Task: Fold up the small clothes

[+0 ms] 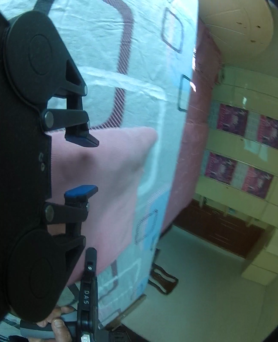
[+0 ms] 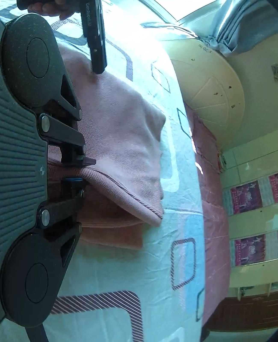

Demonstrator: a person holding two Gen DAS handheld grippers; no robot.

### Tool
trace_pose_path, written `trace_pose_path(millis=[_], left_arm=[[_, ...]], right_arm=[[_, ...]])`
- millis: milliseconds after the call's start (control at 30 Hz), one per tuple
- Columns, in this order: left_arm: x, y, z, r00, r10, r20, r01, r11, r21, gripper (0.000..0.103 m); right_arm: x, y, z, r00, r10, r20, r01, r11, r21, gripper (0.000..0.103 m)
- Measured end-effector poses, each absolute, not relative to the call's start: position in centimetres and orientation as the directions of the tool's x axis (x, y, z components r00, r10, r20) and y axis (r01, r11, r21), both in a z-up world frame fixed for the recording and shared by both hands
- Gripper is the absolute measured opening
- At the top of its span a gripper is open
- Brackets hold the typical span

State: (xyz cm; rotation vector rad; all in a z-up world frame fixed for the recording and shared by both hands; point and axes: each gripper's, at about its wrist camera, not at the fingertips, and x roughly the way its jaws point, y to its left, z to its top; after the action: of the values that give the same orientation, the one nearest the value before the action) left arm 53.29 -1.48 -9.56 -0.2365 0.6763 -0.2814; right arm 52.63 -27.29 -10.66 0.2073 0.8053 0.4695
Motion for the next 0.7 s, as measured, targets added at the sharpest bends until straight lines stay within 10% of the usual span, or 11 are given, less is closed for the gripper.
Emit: trace_pose_path(millis=[200,700], left_arm=[[56.7,-5.3,-12.6,0.594,-0.336,-0.731,0.263,0.940,-0.218,0.039],[64.5,-4.0,-12.1,0.612,-0.395,-0.685,0.282,0.918,-0.277,0.039]], right_arm=[[53.0,-28.9,-13.6,0.556,0.427,-0.713,-0.273,0.904,0.328,0.008],[58.5,-32.1,-13.3,0.653,0.401,-0.643,-0.152,0.900,0.408,0.022]])
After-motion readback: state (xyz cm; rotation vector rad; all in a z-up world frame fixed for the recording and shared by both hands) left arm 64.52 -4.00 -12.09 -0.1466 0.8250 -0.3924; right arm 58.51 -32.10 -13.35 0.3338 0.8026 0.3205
